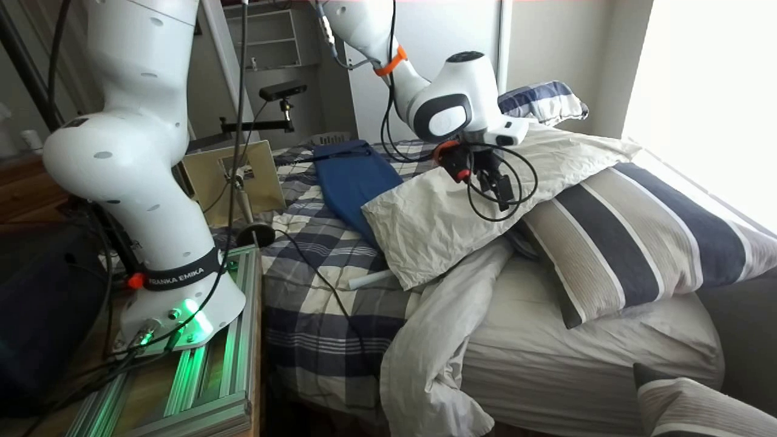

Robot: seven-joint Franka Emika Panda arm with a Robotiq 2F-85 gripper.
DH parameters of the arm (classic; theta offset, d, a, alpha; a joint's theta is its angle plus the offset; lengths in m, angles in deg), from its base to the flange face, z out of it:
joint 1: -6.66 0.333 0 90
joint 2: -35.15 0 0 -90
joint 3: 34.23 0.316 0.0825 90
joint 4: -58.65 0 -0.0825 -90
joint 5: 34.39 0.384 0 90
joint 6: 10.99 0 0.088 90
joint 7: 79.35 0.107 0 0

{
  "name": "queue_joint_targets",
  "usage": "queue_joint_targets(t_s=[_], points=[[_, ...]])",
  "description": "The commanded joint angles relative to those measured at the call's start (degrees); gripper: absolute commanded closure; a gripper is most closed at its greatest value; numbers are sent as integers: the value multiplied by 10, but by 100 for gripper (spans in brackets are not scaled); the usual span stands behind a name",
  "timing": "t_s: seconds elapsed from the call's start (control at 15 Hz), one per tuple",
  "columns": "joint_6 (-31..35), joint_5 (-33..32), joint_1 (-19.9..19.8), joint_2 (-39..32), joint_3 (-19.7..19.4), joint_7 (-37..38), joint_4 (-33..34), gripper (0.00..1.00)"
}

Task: Pick up the white pillow on the right and place it on the nightstand.

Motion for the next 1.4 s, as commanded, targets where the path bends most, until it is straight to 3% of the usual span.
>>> queue_joint_targets(t_s=[0.0, 0.4, 0.6, 0.8, 1.13, 1.33], points=[[0, 16, -6, -5, 5, -19, 4, 0], [0, 12, 11, -5, -6, -12, 4, 0], [11, 12, -1, -25, 2, -36, 23, 0], [3, 36, -45, -59, 42, -88, 60, 0], [14, 97, -173, -146, 172, -242, 140, 0], [-7, 88, -233, -203, 232, -331, 181, 0]])
